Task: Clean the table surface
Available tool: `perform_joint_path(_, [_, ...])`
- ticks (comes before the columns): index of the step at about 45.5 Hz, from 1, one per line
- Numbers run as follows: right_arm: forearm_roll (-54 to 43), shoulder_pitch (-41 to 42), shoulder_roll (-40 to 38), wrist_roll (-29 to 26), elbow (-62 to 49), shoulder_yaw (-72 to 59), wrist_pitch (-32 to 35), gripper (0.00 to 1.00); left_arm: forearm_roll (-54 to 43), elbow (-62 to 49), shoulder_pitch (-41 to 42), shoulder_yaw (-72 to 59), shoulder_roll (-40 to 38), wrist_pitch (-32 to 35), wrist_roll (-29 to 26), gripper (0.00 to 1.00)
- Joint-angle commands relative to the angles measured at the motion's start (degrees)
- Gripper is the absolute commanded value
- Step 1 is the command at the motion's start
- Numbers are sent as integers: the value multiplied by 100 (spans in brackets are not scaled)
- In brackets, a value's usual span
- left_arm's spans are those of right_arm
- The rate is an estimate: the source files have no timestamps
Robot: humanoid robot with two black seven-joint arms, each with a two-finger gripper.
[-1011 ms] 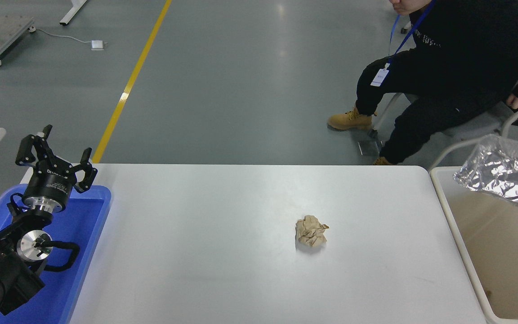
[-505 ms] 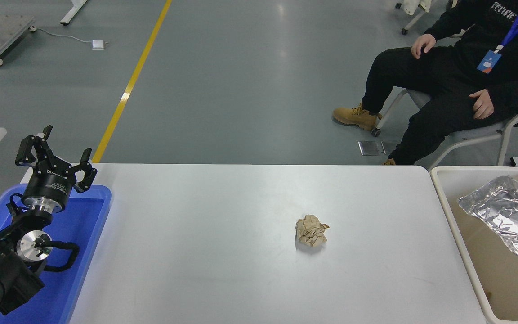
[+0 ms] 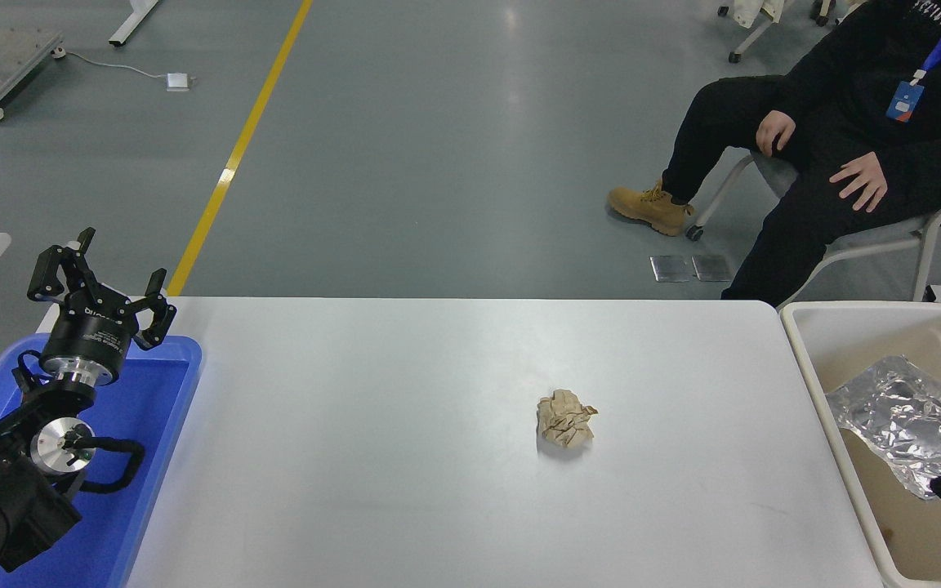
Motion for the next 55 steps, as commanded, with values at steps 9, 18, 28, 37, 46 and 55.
perform_joint_path(9, [90, 172, -229, -1, -8, 216, -1, 100, 0, -5, 2, 0, 0, 1, 0, 100])
perform_joint_path(18, [99, 278, -659, 8, 176, 225, 8, 100, 0, 3, -6, 0, 0, 1, 0, 100])
perform_joint_path(28, [99, 357, -1459, 577, 1248, 242, 8, 100, 0, 3, -6, 0, 0, 1, 0, 100])
perform_joint_path(37, [90, 296, -2057, 2397, 2557, 1208, 25, 100, 0, -5, 2, 0, 0, 1, 0, 100])
perform_joint_path(46, [-6, -152, -2057, 2724, 3586, 2746, 52, 100, 0, 3, -6, 0, 0, 1, 0, 100])
perform_joint_path(55, [-6, -934, -1777, 2934, 4772, 4344, 61, 100, 0, 3, -6, 0, 0, 1, 0, 100])
